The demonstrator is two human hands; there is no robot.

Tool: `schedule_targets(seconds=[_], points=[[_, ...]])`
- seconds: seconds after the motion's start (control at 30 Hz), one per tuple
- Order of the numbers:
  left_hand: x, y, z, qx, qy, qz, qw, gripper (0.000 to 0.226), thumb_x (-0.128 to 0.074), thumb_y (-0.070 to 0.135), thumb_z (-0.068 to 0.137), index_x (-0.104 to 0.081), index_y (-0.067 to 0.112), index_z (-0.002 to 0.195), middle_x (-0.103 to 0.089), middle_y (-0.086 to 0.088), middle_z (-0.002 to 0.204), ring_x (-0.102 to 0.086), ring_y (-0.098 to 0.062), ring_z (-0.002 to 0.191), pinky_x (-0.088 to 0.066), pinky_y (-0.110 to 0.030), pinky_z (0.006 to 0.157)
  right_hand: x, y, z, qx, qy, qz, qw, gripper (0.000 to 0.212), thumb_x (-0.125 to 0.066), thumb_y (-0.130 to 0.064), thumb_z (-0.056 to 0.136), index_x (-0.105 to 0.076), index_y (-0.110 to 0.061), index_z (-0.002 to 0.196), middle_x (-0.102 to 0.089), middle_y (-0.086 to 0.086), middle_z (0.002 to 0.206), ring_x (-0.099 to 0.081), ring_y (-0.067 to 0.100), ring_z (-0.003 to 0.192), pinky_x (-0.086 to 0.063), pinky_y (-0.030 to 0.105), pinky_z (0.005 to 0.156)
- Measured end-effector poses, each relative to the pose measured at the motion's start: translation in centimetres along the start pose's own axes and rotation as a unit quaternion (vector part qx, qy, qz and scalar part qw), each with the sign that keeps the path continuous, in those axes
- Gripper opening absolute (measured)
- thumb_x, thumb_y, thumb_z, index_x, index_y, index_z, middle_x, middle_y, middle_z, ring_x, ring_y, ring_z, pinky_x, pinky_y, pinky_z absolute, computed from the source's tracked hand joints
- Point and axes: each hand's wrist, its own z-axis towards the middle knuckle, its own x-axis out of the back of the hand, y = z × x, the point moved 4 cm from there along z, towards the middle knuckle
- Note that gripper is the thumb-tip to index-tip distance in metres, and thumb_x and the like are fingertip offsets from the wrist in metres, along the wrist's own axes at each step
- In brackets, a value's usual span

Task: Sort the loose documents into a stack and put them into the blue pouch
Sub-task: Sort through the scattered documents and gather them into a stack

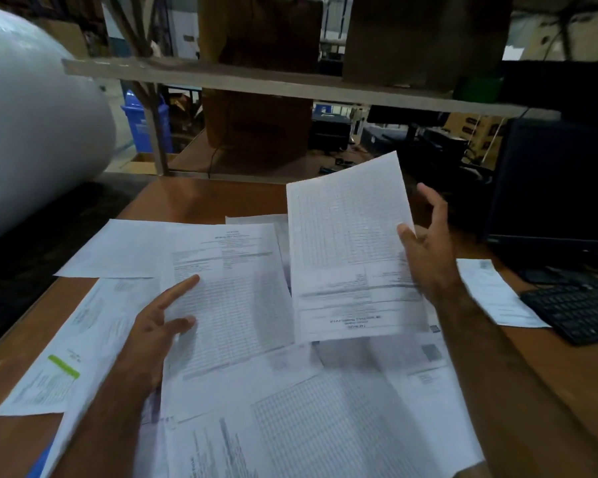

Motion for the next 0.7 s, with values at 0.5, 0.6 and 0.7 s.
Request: schedule_targets(seconds=[0.5, 0.6, 0.7], points=[[0.1, -0.6, 0.4, -0.001, 0.006, -0.031, 0.999, 0.057, -0.058, -0.013, 0.093, -0.061, 0.026, 0.134, -0.052, 0.027, 0.134, -0.051, 0.029, 0.103, -0.046, -0.001, 0.085, -7.0, 2.3, -0.2, 0.063, -0.3, -0.525, 0.794, 0.032, -0.06, -0.005, 0.08, -0.064, -0.037, 0.082, -0.055, -0.013, 0.134, -0.032, 0.017, 0.138, -0.02, 0.055, 0.105], [0.2, -1.1, 0.5, -0.008, -0.002, -0.031, 0.999, 0.057, -0.06, -0.011, 0.092, -0.062, 0.025, 0.136, -0.053, 0.02, 0.142, -0.052, 0.017, 0.116, -0.042, -0.017, 0.101, -9.9, 3.7, -2.6, 0.141, -0.315, -0.509, 0.789, 0.025, -0.061, -0.015, 0.087, -0.056, -0.038, 0.08, -0.042, -0.008, 0.155, -0.02, 0.02, 0.152, -0.008, 0.062, 0.115], [0.3, -1.3, 0.8, -0.005, -0.004, -0.03, 1.0, 0.058, -0.061, -0.011, 0.091, -0.063, 0.024, 0.137, -0.054, 0.018, 0.145, -0.052, 0.011, 0.122, -0.044, -0.015, 0.095, -12.0, 3.1, -4.7, 0.234, -0.27, -0.461, 0.812, 0.014, -0.067, -0.021, 0.09, -0.066, -0.033, 0.083, -0.043, 0.002, 0.158, -0.025, 0.031, 0.152, -0.015, 0.066, 0.113]])
